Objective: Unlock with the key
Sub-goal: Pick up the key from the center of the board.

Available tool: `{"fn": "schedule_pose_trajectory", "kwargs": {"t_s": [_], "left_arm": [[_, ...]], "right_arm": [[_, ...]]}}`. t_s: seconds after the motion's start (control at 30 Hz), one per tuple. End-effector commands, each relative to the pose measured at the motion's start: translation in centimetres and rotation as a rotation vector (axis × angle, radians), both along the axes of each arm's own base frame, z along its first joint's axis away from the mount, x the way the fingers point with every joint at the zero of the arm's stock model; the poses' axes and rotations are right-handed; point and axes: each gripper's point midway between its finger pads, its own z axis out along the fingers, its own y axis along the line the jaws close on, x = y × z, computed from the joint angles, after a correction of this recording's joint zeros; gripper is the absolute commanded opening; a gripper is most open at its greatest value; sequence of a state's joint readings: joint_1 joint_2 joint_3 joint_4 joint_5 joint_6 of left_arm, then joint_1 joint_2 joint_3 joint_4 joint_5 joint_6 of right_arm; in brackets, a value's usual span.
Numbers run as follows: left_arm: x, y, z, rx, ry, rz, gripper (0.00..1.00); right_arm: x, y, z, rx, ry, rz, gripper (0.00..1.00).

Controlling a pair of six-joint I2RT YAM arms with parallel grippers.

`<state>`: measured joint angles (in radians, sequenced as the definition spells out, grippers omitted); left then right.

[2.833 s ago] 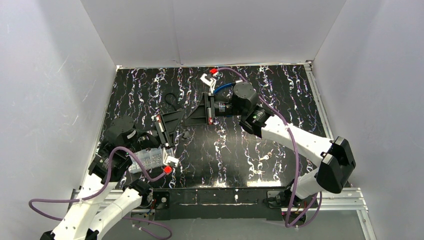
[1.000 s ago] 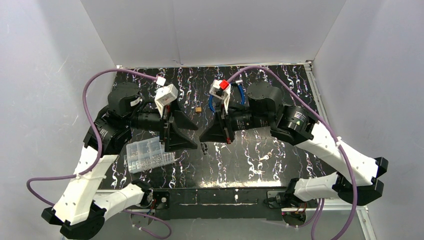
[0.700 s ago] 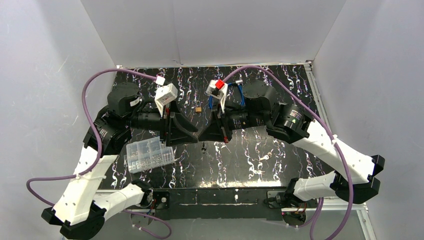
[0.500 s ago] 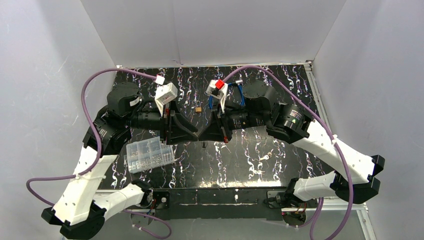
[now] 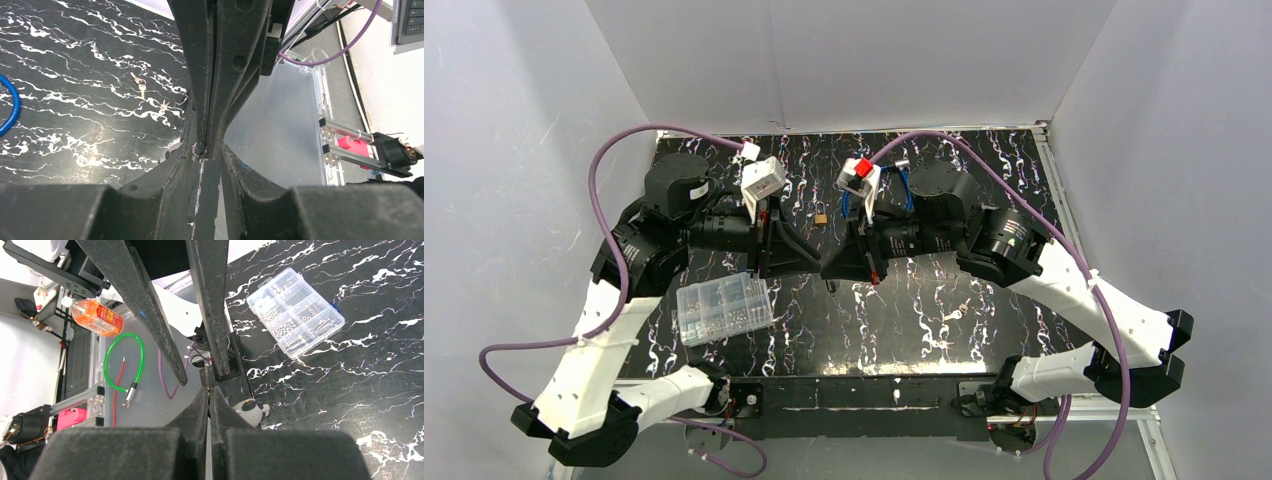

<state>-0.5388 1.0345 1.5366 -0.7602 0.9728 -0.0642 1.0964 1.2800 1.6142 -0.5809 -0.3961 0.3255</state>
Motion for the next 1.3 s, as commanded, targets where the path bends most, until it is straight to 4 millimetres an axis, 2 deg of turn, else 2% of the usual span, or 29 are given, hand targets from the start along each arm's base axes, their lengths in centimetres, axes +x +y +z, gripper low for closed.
{"fn": "schedule_pose_trajectory", "kwargs": {"t_s": [0.0,0.33,0.43,0.53,0.63,0.67,0.87,0.9,1.03,1.07,1.17,1.27], "left_arm": [[-0.2,0.6,0.4,0.028,-0.032,0.007,0.28],[-0.5,0.9,0.0,0.039,-0.064,-0.003,0.44],[-0.5,0.9,0.2,0.034,-0.065,0.0,0.45],[-0.4,0.8,0.5,0.026,-0.067,-0.002,0.32],[-0.2,0.8,0.3,0.033,-0.082,0.006,0.06],[-0.1,0.9,0.2,0.038,-0.081,0.013,0.0],[-0.6,1.1,0.1,0.039,-0.106,-0.014,0.0],[-0.6,1.1,-0.1,0.044,-0.102,-0.012,0.0],[-0.7,1.2,-0.2,0.053,-0.094,-0.006,0.0],[-0.8,1.3,-0.2,0.052,-0.095,-0.007,0.0],[-0.9,1.3,-0.1,0.044,-0.105,-0.012,0.0],[-0.9,1.3,0.1,0.039,-0.11,-0.01,0.0]], "right_arm": [[0.0,0.0,2.5,0.07,-0.049,-0.001,0.01],[0.1,0.1,2.7,0.068,-0.053,-0.005,0.01],[0.1,0.3,2.6,0.066,-0.05,0.0,0.01],[0.0,0.3,2.6,0.068,-0.048,0.005,0.01],[0.0,0.4,2.7,0.069,-0.046,0.008,0.01],[0.0,0.4,2.7,0.069,-0.045,0.009,0.01],[-0.2,0.5,2.9,0.08,-0.051,0.023,0.01],[-0.2,0.5,2.9,0.087,-0.054,0.028,0.04],[-0.4,-0.2,2.8,0.126,-0.064,0.016,0.31],[-0.4,-0.4,2.8,0.14,-0.061,0.011,0.35],[-0.3,-1.1,2.9,0.195,-0.048,-0.006,0.43],[-0.3,-1.5,3.1,0.24,-0.035,-0.012,0.46]]}}
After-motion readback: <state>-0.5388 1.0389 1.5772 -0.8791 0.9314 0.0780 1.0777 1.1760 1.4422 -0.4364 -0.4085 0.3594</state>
